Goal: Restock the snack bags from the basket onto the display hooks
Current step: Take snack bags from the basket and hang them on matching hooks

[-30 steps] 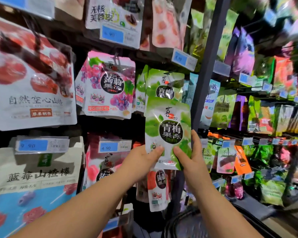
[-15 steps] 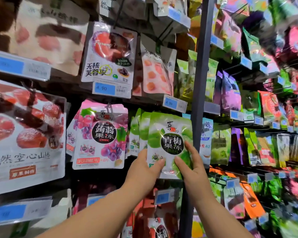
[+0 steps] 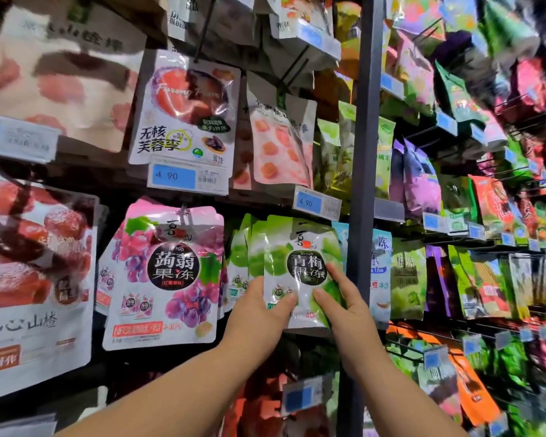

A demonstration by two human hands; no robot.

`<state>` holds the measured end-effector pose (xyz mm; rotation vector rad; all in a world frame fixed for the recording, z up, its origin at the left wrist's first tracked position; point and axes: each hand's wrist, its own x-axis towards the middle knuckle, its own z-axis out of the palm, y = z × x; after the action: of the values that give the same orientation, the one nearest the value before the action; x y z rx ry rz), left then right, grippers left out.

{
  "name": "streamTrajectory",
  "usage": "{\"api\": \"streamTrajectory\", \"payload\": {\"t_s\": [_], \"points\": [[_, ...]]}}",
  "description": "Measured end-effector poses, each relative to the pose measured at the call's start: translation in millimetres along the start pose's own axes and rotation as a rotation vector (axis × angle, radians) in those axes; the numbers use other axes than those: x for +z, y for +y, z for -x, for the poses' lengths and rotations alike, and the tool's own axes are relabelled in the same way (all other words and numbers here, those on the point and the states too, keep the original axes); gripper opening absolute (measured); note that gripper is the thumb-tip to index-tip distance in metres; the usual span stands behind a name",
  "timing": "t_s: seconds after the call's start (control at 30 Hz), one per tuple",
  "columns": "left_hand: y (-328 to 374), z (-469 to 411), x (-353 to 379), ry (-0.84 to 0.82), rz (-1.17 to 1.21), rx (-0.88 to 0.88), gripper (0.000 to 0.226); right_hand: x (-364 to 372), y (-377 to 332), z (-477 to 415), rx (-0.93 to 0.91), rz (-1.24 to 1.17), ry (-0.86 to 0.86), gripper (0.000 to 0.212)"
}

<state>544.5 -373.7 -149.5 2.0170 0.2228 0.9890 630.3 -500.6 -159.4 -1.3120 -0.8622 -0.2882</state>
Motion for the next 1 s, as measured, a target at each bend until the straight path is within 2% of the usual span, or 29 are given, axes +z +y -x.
{"api": "streamTrajectory", "payload": {"t_s": [0.1,0.23,0.37,0.53,0.63,0.87,1.0], "points": [[-3,-3,1,0.001,0.009,0.008,0.066,1,1,-3,0.016,-0.002,-0.002,0.044],[-6,-5,2,0.018,0.029,0.014,0.066,1,2,-7,0.030,-0.015,-0.004,0.045],[-5,-4,2,0.042,0.060,0.047,0.054,1,2,-10,0.033,-0.037,-0.014,0.045],[-4,-4,3,0.045,0.079,0.043,0.057,0,0,-17,0.074,-0.079,-0.042,0.042],[-2,-3,4,0.035,0.082,0.052,0.046,-1,-1,-18,0.092,-0.093,-0.047,0.041],[-2,-4,9,0.028,0.119,0.058,0.061,-8,0,-20,0.106,-0.135,-0.019,0.042],[-3,-5,9,0.023,0.101,0.039,0.071,-8,4,-25,0.118,-0.075,-0.036,0.045]]}}
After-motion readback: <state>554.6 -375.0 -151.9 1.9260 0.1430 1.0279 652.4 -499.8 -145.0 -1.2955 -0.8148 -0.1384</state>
